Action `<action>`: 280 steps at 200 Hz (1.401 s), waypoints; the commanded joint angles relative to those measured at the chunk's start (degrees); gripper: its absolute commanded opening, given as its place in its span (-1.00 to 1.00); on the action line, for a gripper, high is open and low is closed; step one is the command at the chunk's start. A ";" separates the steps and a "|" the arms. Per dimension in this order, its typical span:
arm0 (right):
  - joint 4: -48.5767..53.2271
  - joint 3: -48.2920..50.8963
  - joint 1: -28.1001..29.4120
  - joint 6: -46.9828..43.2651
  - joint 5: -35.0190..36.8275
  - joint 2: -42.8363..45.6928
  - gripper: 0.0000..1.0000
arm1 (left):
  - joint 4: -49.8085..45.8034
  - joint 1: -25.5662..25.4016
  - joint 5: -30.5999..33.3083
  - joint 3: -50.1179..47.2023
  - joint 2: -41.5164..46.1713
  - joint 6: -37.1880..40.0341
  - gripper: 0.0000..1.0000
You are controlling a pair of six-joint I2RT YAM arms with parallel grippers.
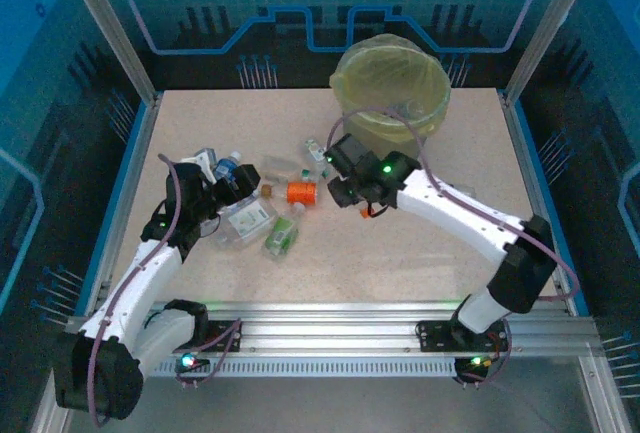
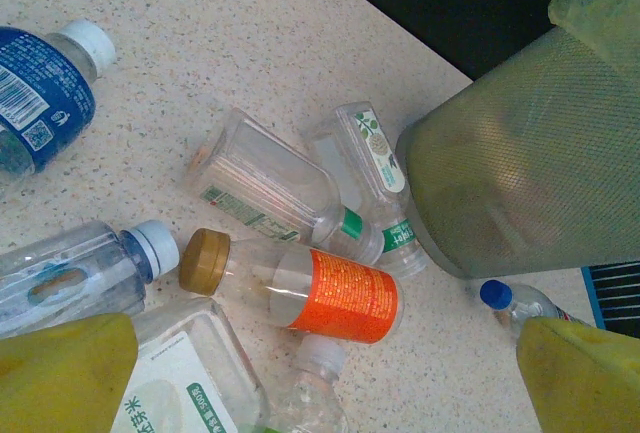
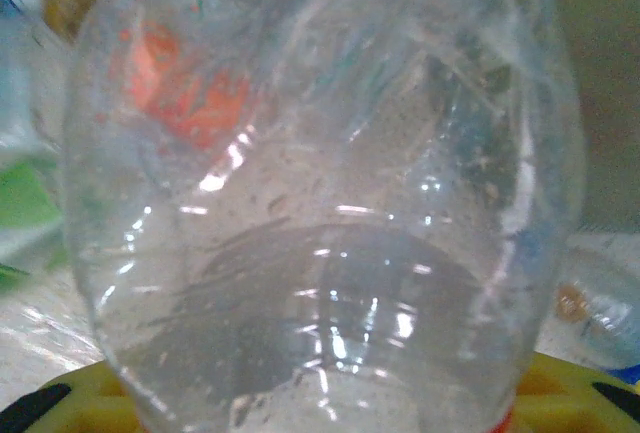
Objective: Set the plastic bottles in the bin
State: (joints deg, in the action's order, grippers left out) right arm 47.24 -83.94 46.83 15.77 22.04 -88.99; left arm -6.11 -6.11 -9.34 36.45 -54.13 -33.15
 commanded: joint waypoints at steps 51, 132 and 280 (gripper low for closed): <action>1.16 -19.42 -6.44 -12.39 -3.04 2.32 -0.55 | 0.20 0.48 -1.68 0.29 -0.45 -1.14 0.98; 0.61 -35.31 -22.44 -15.81 -3.03 -10.97 -0.63 | -2.33 0.48 -1.13 1.07 1.70 -0.41 0.98; 4.24 -50.00 -30.36 -17.72 3.46 -30.04 -0.54 | -4.58 0.49 -0.75 1.06 3.93 0.27 0.98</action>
State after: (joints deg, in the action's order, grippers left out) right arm 49.45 -132.46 17.87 -1.17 22.76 -117.03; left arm -9.45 -6.11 -9.96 36.47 -51.46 -33.54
